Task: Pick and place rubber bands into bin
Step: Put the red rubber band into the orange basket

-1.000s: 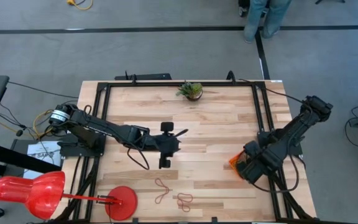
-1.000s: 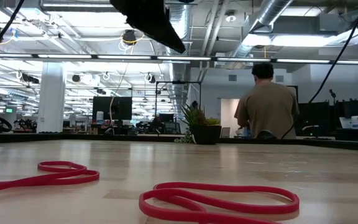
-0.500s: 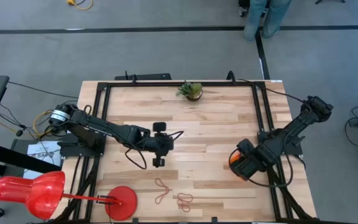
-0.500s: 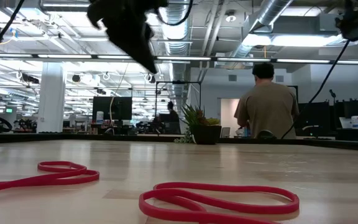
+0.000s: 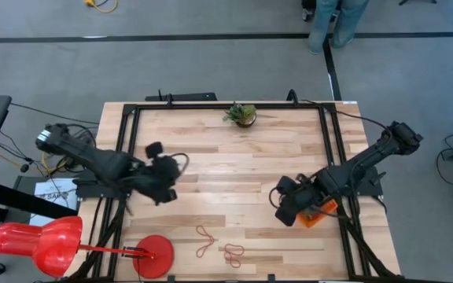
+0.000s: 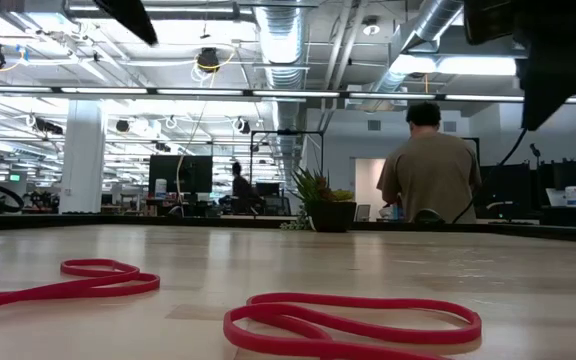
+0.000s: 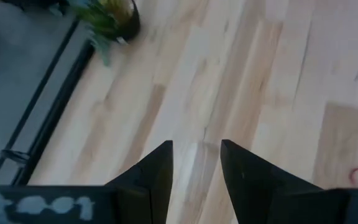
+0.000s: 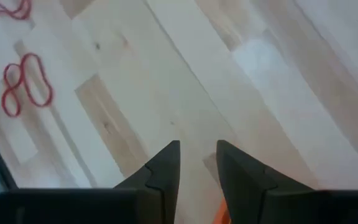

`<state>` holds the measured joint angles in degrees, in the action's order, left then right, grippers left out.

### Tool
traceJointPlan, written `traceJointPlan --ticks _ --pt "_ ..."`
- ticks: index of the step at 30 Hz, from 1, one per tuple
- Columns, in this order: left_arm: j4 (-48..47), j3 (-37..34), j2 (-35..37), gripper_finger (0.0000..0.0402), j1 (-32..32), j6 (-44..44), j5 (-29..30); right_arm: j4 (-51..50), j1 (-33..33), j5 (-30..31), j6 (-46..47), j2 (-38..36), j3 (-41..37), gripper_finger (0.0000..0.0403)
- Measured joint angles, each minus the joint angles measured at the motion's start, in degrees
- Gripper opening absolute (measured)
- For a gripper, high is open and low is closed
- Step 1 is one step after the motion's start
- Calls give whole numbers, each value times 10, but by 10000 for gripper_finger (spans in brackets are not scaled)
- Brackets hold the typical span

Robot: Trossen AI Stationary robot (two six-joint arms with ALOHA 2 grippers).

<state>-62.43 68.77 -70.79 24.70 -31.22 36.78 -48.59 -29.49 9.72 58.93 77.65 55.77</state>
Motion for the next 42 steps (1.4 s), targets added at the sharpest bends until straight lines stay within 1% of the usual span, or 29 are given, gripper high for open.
traceJointPlan --ticks 2,4,6,7,8,9,12,15,17,19,22,28,31,33,36,39,42 --pt "2 -14 30 126 25 -27 22 17 3 9 -6 2 0 98" --pt "24 -39 53 126 48 -53 45 35 3 42 -5 9 0 98" --pt "67 -74 66 126 61 -67 53 52 3 88 -23 15 0 98" --pt "90 -94 70 126 66 -71 43 64 3 111 -43 18 0 98" --pt "112 -114 71 126 68 -76 20 73 5 128 -68 21 0 98" --pt "135 -135 71 126 70 -78 -7 80 7 129 -91 23 0 98" --pt "229 -203 62 126 70 -59 -83 106 14 95 -110 23 0 98" --pt "378 -265 40 126 66 -3 -130 128 24 68 -126 11 0 98" --pt "479 -295 15 126 64 42 -156 142 30 68 -158 1 0 98" --pt "553 -313 -17 126 61 67 -179 148 35 68 -204 -5 0 98" --pt "623 -314 -77 126 58 94 -206 152 44 67 -249 -17 0 98" --pt "723 -314 -211 126 58 158 -243 151 69 67 -293 -42 0 98" --pt "742 -299 -262 126 57 179 -252 151 81 67 -295 -48 0 98" --pt "745 -283 -285 126 57 180 -256 150 88 66 -297 -50 0 98" --pt "744 -265 -305 126 57 180 -274 149 100 67 -328 -50 0 98" --pt "743 -256 -313 126 57 180 -293 150 111 67 -358 -50 0 98" --pt "723 -254 -314 125 57 182 -306 151 120 67 -365 -50 0 98"
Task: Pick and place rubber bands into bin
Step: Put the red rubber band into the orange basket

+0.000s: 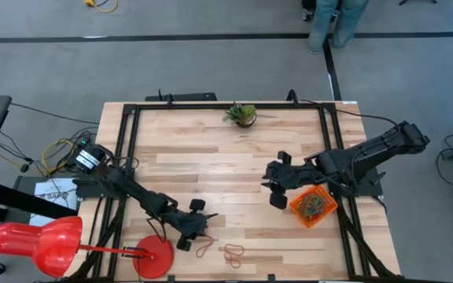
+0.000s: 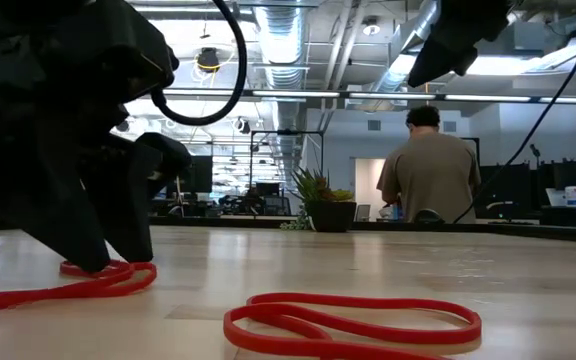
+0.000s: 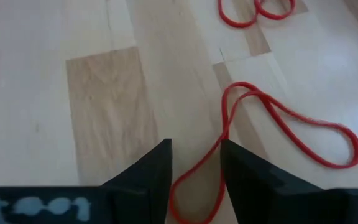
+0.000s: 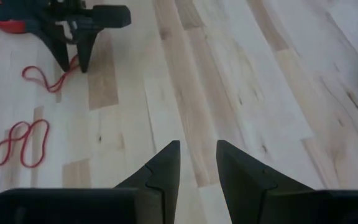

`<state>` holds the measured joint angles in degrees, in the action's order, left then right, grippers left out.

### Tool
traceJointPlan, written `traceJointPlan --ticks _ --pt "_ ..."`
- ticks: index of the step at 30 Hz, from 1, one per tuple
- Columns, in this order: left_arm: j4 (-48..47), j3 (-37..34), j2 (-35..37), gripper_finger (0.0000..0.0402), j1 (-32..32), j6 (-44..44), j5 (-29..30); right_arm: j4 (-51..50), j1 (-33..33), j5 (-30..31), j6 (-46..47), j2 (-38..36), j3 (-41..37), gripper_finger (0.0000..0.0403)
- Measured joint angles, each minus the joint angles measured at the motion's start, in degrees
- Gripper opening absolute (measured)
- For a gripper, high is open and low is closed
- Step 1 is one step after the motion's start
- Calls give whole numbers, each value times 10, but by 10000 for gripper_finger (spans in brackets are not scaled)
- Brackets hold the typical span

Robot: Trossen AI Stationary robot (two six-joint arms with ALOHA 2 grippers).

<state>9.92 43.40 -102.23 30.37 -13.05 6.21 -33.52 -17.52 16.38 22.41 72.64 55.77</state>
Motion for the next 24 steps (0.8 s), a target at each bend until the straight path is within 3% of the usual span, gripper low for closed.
traceJointPlan --ticks 6,12,14,18,24 --pt "-36 1 2 99 0 33 -9 1 14 0 0 0 0 97" --pt "-22 -1 2 15 -2 50 -4 11 16 0 0 0 0 97" --pt "0 -2 1 7 -3 46 6 19 15 0 0 0 0 97" --pt "26 7 2 2 -7 67 75 31 16 0 0 0 0 97" --pt "27 55 2 0 -49 119 226 36 16 0 0 0 0 97"
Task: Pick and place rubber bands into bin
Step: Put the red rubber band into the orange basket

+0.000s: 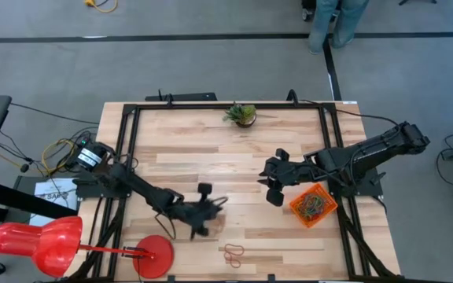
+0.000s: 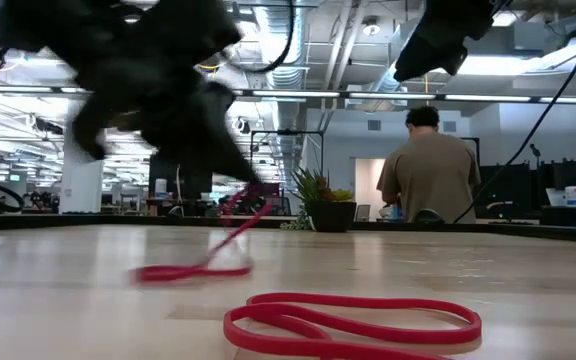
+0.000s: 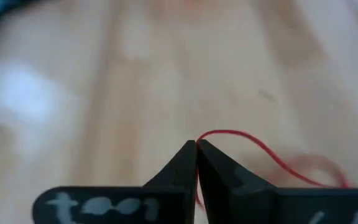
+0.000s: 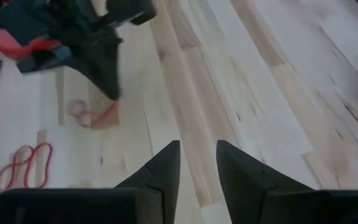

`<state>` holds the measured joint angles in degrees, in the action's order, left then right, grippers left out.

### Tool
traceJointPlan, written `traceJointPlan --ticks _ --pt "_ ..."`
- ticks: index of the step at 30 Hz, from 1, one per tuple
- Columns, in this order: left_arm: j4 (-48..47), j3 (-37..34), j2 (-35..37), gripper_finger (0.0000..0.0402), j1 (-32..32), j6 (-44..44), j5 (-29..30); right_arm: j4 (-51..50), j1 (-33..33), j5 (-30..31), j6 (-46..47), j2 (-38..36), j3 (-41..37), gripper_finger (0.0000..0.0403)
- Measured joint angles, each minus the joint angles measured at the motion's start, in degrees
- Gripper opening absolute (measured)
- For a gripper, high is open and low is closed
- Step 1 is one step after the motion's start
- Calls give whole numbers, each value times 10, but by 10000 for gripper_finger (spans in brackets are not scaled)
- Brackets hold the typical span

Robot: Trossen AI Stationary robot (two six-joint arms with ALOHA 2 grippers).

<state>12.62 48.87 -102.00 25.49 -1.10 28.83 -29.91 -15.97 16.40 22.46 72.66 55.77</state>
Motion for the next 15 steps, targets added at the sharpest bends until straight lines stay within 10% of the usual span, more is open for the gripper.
traceJointPlan --ticks 15 --pt "1 140 1 0 -57 135 126 85 -34 -41 -64 17 0 98"
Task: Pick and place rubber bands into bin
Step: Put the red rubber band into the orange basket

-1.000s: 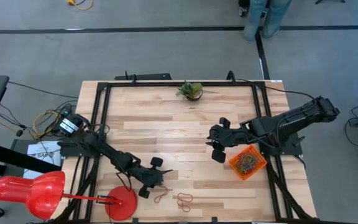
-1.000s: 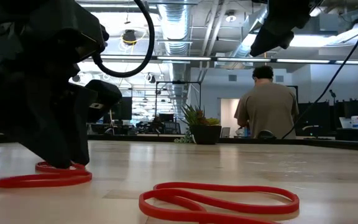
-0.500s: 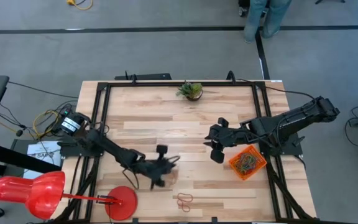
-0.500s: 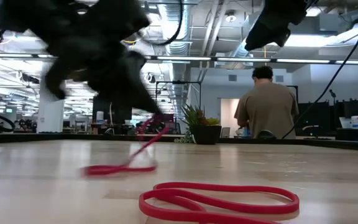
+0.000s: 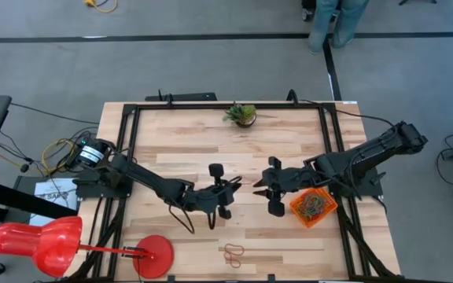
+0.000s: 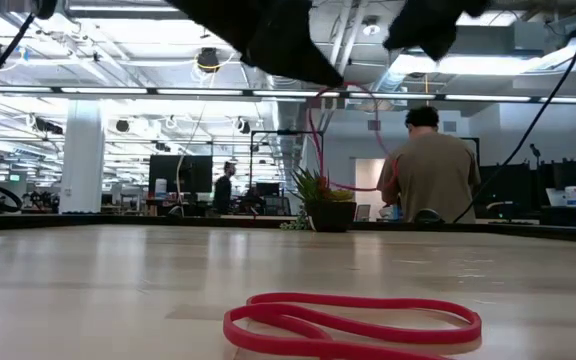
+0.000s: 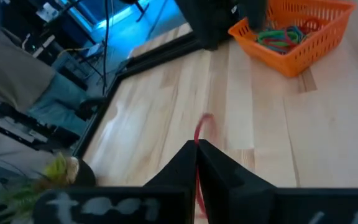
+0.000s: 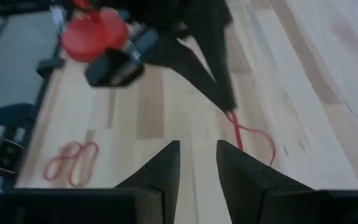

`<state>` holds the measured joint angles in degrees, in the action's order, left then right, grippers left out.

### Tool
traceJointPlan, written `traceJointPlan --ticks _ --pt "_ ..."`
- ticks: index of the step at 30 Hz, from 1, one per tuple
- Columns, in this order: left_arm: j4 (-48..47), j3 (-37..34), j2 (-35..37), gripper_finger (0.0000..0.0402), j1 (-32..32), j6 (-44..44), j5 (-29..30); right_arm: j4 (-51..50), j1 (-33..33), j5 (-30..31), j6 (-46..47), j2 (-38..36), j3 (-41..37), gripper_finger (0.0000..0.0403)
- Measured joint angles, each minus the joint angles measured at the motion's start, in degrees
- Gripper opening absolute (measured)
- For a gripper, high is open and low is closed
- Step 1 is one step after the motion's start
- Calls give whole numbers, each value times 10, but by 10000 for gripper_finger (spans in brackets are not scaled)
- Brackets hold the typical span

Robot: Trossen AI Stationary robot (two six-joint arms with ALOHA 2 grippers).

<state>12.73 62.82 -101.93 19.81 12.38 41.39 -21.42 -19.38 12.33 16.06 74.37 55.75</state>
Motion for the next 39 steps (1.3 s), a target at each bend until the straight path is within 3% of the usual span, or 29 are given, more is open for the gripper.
traceJointPlan --ticks 8,17,23,29,33,39 --pt "8 11 0 0 1 46 7 89 -1 -1 7 0 0 98" --pt "14 12 1 0 1 88 119 97 9 -2 -13 0 0 98" --pt "14 12 8 0 1 63 71 98 26 24 -11 0 0 98" --pt "19 12 19 0 1 63 43 26 46 28 14 2 0 98" --pt "18 12 26 0 -2 85 43 -11 49 27 30 38 -2 98" --pt "13 12 27 0 -5 75 27 10 55 28 -1 116 -1 98"
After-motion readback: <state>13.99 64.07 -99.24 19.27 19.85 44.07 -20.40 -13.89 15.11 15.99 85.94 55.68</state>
